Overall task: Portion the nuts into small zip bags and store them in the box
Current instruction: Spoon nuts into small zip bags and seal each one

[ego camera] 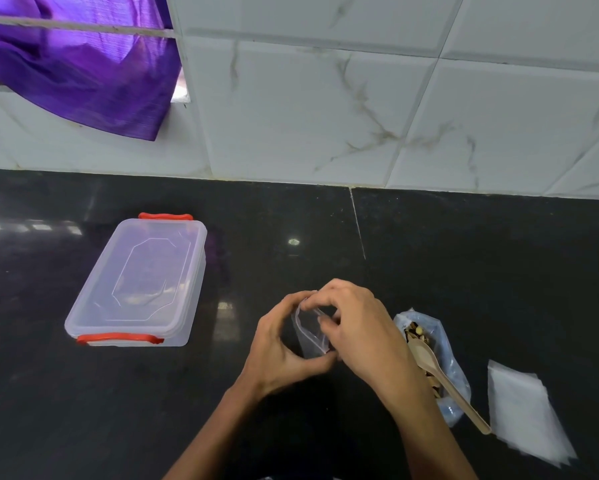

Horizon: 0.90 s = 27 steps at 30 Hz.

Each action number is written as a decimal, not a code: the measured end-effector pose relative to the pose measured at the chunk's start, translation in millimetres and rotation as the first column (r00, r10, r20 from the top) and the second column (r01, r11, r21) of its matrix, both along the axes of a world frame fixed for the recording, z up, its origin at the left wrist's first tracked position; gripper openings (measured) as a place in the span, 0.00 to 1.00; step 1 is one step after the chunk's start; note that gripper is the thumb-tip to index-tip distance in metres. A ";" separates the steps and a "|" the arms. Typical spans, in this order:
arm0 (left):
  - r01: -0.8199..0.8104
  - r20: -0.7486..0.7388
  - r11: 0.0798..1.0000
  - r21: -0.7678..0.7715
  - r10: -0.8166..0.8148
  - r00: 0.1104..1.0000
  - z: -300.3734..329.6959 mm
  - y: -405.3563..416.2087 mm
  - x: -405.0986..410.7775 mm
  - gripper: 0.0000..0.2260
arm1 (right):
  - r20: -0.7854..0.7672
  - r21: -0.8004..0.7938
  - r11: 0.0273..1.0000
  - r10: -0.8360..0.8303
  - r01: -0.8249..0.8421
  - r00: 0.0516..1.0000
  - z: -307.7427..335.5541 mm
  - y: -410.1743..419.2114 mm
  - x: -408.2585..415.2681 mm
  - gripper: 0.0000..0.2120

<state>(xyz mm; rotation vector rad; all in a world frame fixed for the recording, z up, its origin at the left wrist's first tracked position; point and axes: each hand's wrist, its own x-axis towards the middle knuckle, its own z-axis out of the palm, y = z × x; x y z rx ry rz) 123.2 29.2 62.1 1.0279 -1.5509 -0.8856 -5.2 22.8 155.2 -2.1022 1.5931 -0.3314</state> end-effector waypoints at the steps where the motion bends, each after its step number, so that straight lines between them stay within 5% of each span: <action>1: -0.001 -0.005 1.000 -0.009 0.001 1.000 0.2 0.8 -0.8 0.26 | -0.012 -0.006 1.000 0.003 -0.003 1.000 -0.4 -0.3 -0.2 0.14; 6: -0.036 -0.018 0.999 -0.017 0.035 0.999 -1.9 1.6 0.0 0.20 | 0.036 0.037 0.999 -0.025 0.024 0.999 -2.7 0.1 -3.6 0.09; 12: 0.002 0.033 1.000 -0.002 -0.001 0.999 -11.3 2.3 1.2 0.33 | 0.125 0.108 0.994 -0.033 0.019 0.992 -1.3 2.1 -3.8 0.13; 16: -0.029 -0.003 0.999 -0.036 0.028 1.000 -7.2 1.0 0.1 0.26 | 0.145 0.086 0.996 -0.038 0.025 0.989 -0.3 4.0 -5.0 0.12; 27: -0.012 0.027 0.997 -0.071 0.014 1.000 -7.7 5.9 -6.5 0.29 | -0.005 0.096 0.995 0.020 -0.019 1.000 1.2 7.3 -7.4 0.12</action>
